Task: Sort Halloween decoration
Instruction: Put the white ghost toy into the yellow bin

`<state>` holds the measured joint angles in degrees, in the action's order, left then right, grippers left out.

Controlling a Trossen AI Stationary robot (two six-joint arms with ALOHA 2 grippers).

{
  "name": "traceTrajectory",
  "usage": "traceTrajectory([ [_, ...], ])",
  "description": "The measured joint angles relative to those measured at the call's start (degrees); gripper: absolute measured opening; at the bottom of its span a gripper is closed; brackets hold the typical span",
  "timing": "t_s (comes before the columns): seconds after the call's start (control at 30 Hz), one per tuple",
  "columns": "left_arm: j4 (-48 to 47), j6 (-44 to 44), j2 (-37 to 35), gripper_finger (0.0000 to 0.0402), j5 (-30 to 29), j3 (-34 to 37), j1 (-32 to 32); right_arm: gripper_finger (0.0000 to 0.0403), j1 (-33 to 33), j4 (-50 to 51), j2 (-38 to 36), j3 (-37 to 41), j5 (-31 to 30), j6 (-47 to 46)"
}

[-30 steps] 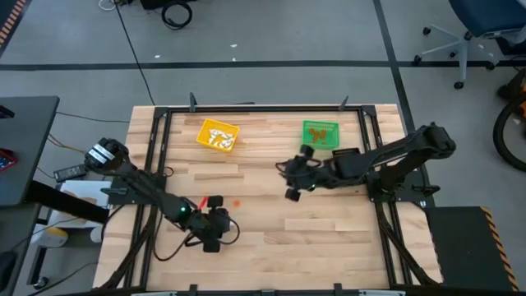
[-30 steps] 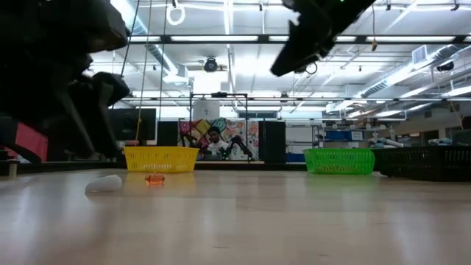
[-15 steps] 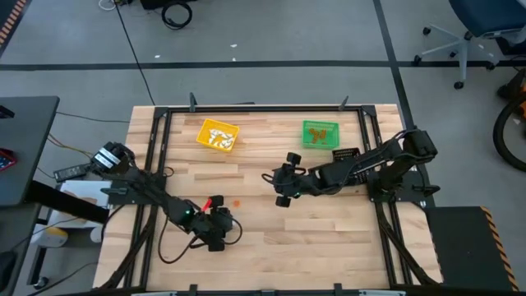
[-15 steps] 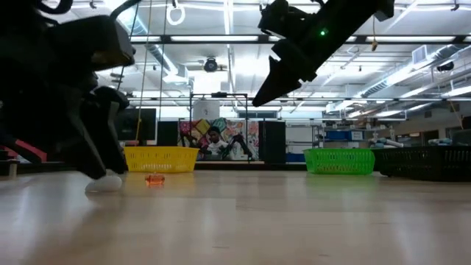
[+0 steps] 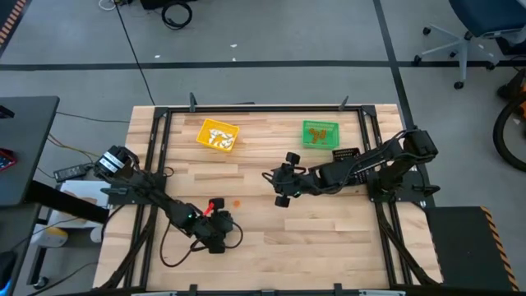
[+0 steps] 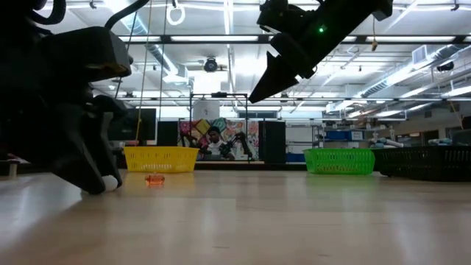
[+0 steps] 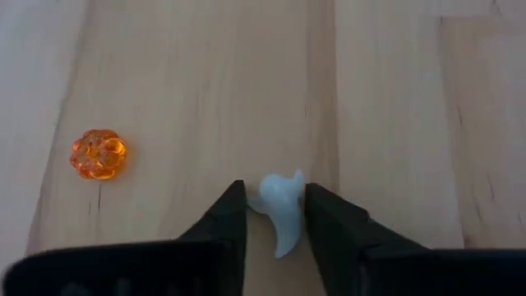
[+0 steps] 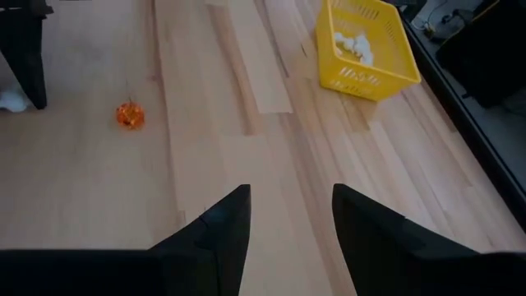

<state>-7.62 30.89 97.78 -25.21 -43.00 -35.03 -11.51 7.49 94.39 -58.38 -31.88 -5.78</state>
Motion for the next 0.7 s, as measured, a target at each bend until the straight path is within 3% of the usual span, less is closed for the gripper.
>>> traceTrajectory([
  [0.27,-0.87,-0.91,0.07,0.0010,-0.64,0.11,0.04,0.0176,-0.04,0.03,0.00,-0.01,0.02,-0.02],
  [0.7,-6.60,-1.15,-4.14,0.0015,-2.05,0.55,0.42,0.0176,-0.04,2.95,0.00,-0.01,0.09,-1.69],
])
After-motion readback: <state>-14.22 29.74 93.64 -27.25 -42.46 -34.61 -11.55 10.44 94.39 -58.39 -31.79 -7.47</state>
